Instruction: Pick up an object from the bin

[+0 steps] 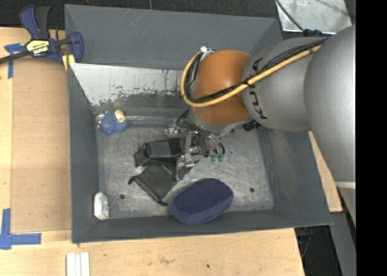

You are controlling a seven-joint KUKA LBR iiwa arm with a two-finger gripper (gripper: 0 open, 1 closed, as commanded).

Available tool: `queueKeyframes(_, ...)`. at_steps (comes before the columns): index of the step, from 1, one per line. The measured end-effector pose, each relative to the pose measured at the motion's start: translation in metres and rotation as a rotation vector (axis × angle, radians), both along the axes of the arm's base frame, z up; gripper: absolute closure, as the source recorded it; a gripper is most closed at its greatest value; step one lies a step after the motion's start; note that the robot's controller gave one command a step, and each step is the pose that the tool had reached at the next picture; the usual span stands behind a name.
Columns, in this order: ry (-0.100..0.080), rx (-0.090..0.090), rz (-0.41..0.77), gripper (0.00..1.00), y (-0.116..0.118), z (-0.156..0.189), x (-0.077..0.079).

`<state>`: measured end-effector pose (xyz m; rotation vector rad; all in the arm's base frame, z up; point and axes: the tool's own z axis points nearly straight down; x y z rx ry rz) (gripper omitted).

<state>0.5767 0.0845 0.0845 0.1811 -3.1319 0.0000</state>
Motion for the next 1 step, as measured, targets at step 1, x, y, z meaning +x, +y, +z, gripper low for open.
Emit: queueKeyframes(1, -0.005, 0.001, -0.002, 1.0, -0.0006, 0.0048, 0.0015)
